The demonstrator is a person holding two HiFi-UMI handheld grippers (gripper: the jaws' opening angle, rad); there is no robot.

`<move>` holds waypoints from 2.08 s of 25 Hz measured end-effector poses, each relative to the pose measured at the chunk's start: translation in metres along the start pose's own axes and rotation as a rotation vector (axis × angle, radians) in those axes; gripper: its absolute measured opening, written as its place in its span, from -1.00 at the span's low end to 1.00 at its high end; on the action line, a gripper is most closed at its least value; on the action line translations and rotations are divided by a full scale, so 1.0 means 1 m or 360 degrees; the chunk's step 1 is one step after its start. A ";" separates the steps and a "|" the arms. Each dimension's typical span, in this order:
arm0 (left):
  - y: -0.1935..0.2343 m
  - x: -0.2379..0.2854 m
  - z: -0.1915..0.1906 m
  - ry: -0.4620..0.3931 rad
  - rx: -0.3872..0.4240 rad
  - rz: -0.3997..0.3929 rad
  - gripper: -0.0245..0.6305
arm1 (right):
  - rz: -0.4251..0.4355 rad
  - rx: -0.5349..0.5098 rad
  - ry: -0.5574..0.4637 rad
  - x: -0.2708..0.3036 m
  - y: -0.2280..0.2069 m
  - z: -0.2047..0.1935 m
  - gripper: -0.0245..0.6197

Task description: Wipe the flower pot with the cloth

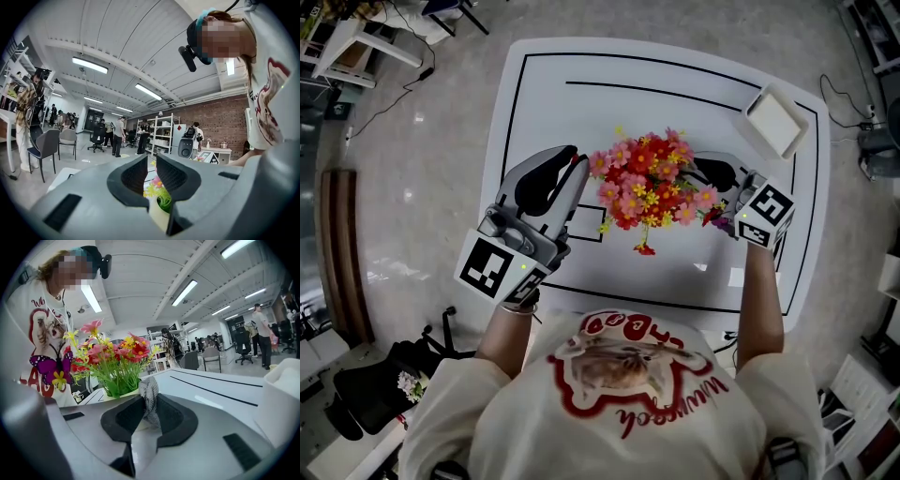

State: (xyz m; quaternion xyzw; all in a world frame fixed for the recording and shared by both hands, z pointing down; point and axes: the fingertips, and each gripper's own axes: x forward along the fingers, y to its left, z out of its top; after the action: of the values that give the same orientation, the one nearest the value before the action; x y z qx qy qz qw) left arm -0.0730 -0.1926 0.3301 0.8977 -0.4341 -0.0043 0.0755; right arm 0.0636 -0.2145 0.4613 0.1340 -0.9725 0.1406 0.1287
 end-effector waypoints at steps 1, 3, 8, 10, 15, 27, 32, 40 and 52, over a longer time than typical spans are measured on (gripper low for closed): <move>0.001 0.000 0.000 -0.0001 -0.0002 0.0004 -0.73 | -0.0006 0.0014 -0.0006 -0.001 0.001 -0.001 -0.69; 0.001 -0.001 0.000 -0.0008 -0.0023 0.0006 -0.73 | -0.0019 0.0045 -0.0019 -0.003 0.002 -0.001 -0.69; 0.000 -0.002 0.006 -0.0052 -0.0072 0.0006 -0.73 | -0.0051 0.0067 -0.0023 -0.008 0.007 -0.005 -0.69; -0.002 -0.004 0.008 -0.0057 -0.0066 0.0003 -0.73 | -0.0063 0.0064 -0.0014 -0.009 0.010 -0.007 -0.69; -0.008 -0.007 0.009 -0.0060 -0.0062 -0.0011 -0.73 | -0.0091 0.0067 -0.0014 -0.013 0.016 -0.010 -0.69; -0.020 -0.017 0.010 -0.0067 -0.0035 -0.0035 -0.73 | -0.0148 0.0096 -0.0008 -0.019 0.033 -0.020 -0.69; -0.027 -0.022 0.008 -0.0064 -0.0039 -0.0049 -0.73 | -0.0180 0.0095 -0.0021 -0.020 0.041 -0.022 -0.69; -0.032 -0.026 0.005 -0.0059 -0.0042 -0.0064 -0.73 | -0.0238 0.0087 -0.0015 -0.022 0.051 -0.028 -0.69; -0.036 -0.032 0.002 -0.0058 -0.0081 -0.0104 -0.73 | -0.0303 0.0072 -0.0029 -0.019 0.067 -0.030 -0.69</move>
State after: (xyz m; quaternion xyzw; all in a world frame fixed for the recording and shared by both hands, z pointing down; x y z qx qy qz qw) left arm -0.0647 -0.1460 0.3208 0.9089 -0.4058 -0.0340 0.0902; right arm 0.0674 -0.1389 0.4681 0.2298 -0.9531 0.1483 0.1296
